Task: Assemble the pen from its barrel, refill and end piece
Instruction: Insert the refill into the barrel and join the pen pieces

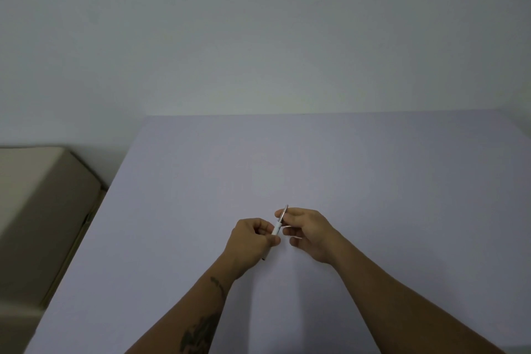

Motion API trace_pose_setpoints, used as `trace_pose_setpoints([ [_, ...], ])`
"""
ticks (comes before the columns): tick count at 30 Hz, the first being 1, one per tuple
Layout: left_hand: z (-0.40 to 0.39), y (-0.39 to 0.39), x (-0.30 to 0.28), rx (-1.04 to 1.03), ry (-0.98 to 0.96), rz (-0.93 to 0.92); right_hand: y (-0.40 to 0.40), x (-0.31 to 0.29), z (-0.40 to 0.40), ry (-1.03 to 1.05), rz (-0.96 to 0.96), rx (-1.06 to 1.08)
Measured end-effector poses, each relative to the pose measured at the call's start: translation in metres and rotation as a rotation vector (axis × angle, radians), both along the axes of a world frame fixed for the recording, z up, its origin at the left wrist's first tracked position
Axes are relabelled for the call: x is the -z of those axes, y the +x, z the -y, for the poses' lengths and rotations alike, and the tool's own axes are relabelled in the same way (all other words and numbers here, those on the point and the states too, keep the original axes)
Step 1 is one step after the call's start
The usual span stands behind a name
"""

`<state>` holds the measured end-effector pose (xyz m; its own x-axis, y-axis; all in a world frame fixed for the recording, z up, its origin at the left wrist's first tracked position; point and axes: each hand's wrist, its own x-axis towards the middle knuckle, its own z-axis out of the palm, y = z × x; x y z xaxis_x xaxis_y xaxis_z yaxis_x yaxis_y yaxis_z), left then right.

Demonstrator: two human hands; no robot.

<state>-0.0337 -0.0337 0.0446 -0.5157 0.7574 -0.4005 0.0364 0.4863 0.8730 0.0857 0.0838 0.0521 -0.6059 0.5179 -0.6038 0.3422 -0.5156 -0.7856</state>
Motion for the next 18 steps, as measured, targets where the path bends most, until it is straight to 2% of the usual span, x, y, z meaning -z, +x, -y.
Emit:
trace_pose_setpoints([
  [3,-0.001,0.001,0.0,0.006,-0.011,-0.004,-0.004,0.001,0.0,0.098,0.06,0.007],
  [8,-0.008,0.007,0.004,-0.046,-0.047,-0.129,-0.017,0.005,0.001,0.324,0.221,0.047],
  [12,-0.009,0.01,0.009,-0.065,-0.062,-0.216,-0.021,0.01,0.001,0.372,0.254,0.029],
  [15,-0.007,0.007,0.013,-0.072,-0.093,-0.215,-0.017,0.009,-0.006,0.384,0.226,-0.083],
  [18,-0.006,0.0,0.014,-0.096,-0.132,-0.196,-0.01,0.013,-0.024,0.464,0.292,-0.09],
])
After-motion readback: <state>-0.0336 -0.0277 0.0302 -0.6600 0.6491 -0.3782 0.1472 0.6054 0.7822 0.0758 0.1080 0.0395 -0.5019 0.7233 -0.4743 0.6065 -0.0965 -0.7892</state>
